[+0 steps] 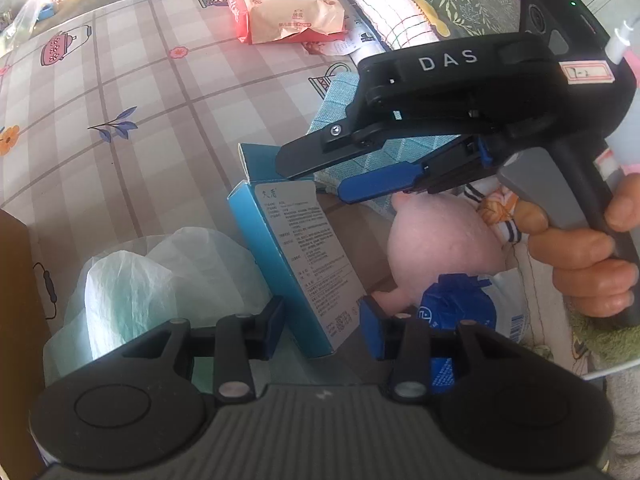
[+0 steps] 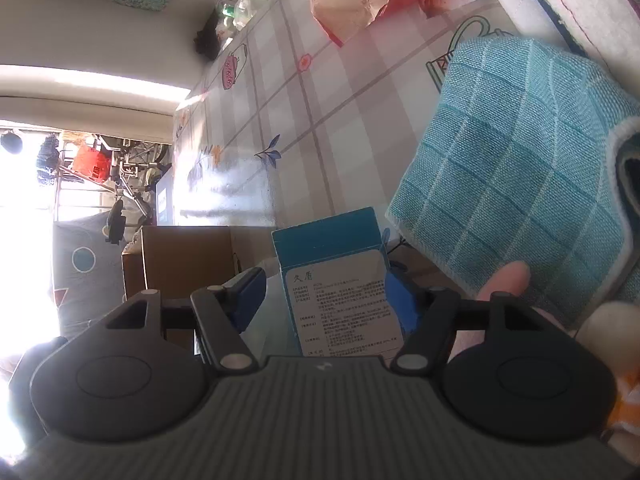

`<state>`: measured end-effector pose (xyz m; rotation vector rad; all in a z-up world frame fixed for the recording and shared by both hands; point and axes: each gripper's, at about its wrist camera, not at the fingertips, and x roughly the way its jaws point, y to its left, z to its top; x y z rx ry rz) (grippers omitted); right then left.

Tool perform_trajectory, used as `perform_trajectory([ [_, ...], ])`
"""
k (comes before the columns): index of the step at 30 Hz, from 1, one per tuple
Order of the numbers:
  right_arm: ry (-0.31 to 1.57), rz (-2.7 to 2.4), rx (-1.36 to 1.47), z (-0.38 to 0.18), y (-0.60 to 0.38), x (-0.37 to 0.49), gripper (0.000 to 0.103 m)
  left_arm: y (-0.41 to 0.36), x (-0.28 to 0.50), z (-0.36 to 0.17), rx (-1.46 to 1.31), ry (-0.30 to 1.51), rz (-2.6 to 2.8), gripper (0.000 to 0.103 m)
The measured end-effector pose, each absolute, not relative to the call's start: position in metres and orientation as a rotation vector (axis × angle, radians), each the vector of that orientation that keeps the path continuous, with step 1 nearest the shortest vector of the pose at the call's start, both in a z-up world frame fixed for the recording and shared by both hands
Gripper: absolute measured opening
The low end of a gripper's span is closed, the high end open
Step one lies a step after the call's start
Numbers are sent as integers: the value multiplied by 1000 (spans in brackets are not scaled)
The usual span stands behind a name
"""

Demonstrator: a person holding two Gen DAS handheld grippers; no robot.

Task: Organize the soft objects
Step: 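Move the right tool back toward the blue box in the pile, then close the right gripper on the blue-white medicine box and lift it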

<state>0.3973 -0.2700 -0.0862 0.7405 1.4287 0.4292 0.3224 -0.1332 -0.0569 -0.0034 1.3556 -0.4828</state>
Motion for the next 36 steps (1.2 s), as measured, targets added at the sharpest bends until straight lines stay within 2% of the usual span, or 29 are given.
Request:
perform_trajectory([
  [2,1466,431,731,-95,-263,404,70,-133,328,-62,-8,1367,-466,41],
  [3,1473,426,721,-98,-261,406,76,-133,331,-64,-9,1374,-458,42],
  [5,1489,419,717,-105,-257,412,80,-133,336,-69,-19,1383,-445,42],
  [13,1449,417,775,-113,-257,407,82,-135,350,-82,-34,1412,-417,42],
  [23,1289,449,879,-70,-267,394,80,-123,343,-55,-115,1312,-431,37],
  [25,1244,440,848,-55,-264,390,77,-118,340,-45,-122,1265,-429,35],
  [32,1139,431,793,-12,-269,359,51,-95,323,-16,-156,1173,-421,33],
  [36,1093,441,742,13,-256,343,43,-79,305,3,-172,1130,-429,31],
])
